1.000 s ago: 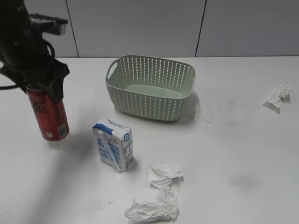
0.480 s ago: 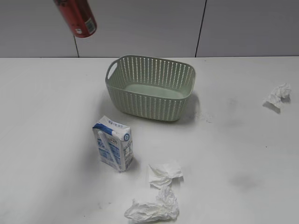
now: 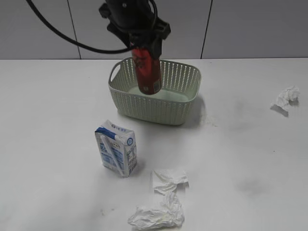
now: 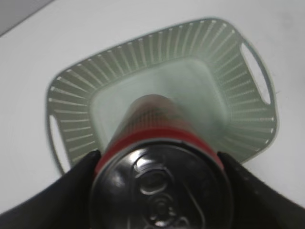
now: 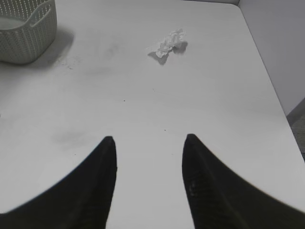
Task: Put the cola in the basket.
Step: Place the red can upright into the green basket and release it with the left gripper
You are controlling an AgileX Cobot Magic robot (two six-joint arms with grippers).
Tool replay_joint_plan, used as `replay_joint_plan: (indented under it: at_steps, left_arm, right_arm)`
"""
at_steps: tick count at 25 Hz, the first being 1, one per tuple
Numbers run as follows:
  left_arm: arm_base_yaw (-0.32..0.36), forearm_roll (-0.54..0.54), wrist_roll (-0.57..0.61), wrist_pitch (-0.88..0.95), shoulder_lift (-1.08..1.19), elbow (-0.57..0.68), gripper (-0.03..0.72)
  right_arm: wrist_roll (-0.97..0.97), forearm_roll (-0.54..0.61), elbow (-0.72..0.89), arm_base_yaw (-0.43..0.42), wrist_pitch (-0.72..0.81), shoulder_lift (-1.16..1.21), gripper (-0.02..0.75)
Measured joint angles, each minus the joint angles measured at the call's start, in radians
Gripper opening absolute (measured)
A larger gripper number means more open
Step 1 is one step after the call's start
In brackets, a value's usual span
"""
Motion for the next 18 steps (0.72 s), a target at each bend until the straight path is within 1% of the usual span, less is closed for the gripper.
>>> replay_joint_plan:
  at_steps: [6,11,14,15,17,18]
  left_arm:
    - [0.002,0.015,0.0,-0.034,0.129,-0.002,0.529]
    - [0.002,0.003,0.0,-0.054,0.137,-0.007,0.529]
    - [0.006,-0.03,0.0,-0.054,0.137,-0.008,0.529]
    - [0.006,-0.036,0.001,-0.054,0.137,-0.008,0.535]
    - [0.007,-0.053,0.0,-0.054,0.137,-0.008,0.608]
    - [0.007,-0.059,0.0,-0.055,0.136,-0.009,0.629]
  right_arm:
    - [0.0,0.0,0.0,0.0,0.0,0.0,0.349]
    - [0.0,0.0,0.0,0.0,0.0,0.0,0.348]
    - [0.0,0.0,0.0,0.0,0.0,0.0,0.348]
    - [0.0,0.0,0.0,0.0,0.0,0.0,0.348]
    - [0.0,0.0,0.0,0.0,0.0,0.0,0.348]
    - [0.0,0.0,0.0,0.0,0.0,0.0,0.348]
